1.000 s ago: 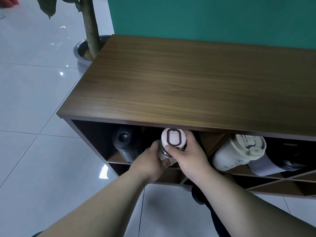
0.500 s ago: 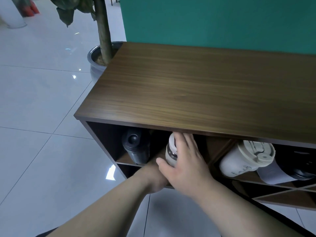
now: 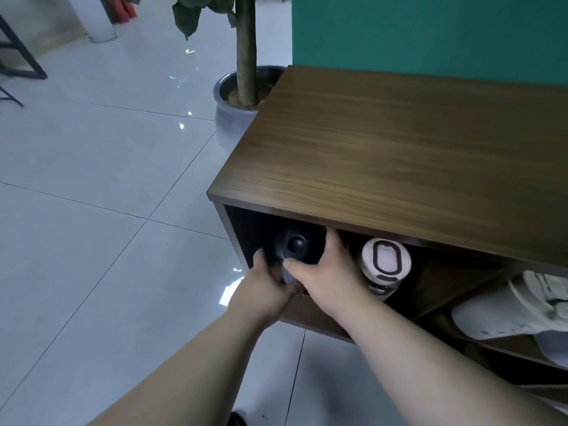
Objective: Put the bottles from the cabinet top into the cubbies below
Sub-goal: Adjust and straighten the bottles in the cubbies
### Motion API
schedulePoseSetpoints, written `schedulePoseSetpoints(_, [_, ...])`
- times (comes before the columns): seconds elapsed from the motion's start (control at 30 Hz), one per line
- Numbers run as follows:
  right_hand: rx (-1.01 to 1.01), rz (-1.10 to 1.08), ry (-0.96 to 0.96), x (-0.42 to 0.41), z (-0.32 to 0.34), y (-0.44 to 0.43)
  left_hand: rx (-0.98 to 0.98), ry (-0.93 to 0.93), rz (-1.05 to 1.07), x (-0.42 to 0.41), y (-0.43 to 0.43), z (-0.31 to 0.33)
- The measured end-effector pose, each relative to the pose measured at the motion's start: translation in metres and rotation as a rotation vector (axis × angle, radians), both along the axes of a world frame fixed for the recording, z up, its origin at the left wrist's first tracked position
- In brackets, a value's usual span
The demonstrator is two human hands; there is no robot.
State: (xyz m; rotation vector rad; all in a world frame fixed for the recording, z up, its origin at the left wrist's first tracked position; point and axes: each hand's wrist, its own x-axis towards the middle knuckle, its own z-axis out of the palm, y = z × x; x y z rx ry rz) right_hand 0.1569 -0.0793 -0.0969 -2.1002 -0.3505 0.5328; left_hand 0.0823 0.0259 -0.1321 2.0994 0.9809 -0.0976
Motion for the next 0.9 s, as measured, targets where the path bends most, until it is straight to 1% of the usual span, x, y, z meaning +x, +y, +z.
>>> schedulePoseSetpoints(0.1, [0.004, -0.001, 0.007, 0.002, -0.004, -0.001, -0.031, -0.074, -0.061, 0.005, 0.002, 0.0])
schedulePoseSetpoints(0.2, [-0.003, -0.001, 0.01, 0.003, -0.006, 0.001, -0.028, -0.117, -0.061, 0.007, 0.006, -0.003])
schedulePoseSetpoints(0.33, [-0.047, -0.001, -0.037, 0.004, -0.01, 0.002, 0.023, -0.129, -0.07, 0.006, 0.008, -0.006])
schedulePoseSetpoints(0.43, [-0.073, 0.002, -0.052, 0.005, -0.012, 0.002, 0.027, -0.131, -0.076, 0.006, 0.009, -0.008])
schedulePoseSetpoints(0.63, [-0.035, 0.006, -0.034, 0.002, -0.012, 0.0, 0.003, -0.135, -0.097, 0.004, 0.013, -0.008])
schedulePoseSetpoints(0.9, [-0.027, 0.028, -0.042, 0.003, -0.013, -0.004, 0.045, -0.126, -0.09, 0.005, 0.009, -0.008])
